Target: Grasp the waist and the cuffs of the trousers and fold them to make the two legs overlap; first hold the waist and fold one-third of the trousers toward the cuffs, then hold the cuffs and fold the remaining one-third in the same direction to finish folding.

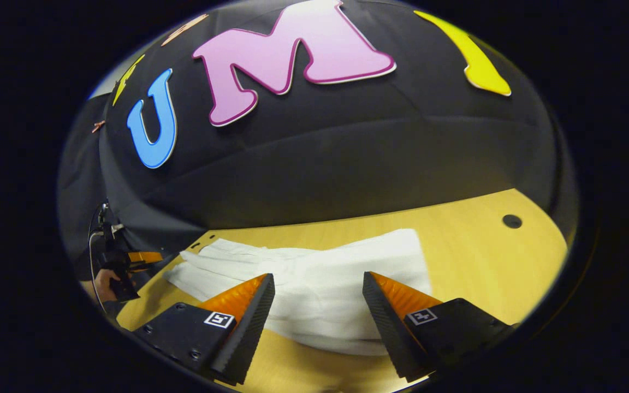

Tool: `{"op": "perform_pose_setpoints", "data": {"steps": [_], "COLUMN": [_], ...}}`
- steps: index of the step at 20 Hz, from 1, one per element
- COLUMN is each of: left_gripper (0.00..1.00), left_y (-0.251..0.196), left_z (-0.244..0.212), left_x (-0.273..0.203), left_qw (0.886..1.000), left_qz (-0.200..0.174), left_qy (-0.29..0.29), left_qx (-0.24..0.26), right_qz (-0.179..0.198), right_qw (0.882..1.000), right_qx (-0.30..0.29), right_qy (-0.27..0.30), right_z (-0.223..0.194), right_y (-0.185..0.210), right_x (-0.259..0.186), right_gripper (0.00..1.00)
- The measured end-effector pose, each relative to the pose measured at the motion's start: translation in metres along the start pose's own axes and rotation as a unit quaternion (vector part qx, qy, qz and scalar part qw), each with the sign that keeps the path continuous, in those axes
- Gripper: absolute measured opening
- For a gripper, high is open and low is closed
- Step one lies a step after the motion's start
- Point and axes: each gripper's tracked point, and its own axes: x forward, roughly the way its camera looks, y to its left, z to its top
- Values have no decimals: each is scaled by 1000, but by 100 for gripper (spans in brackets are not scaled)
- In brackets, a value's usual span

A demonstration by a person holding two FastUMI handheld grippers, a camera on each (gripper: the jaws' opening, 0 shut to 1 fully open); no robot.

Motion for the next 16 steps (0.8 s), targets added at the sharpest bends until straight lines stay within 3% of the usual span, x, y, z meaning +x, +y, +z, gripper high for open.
{"op": "perform_pose_setpoints", "data": {"steps": [7, 11, 14, 16], "left_gripper": [96, 99, 98, 85], "left_y": [4, 0, 0, -8], "left_z": [-29, -39, -46, -50], "left_x": [48, 59, 63, 64], "left_qw": [998, 996, 986, 985], "left_qz": [3, 9, 14, 10], "left_qy": [54, 66, 90, 97], "left_qx": [-14, 58, 142, 139], "right_qz": [-94, -132, -143, -137], "right_qw": [995, 990, 988, 988], "right_qx": [-10, 32, 40, 45], "right_qy": [23, 43, 50, 50], "right_z": [-14, -42, -57, -65], "right_y": [-94, -121, -127, -120], "right_x": [-99, -138, -143, -147], "right_gripper": [98, 98, 98, 98]}}
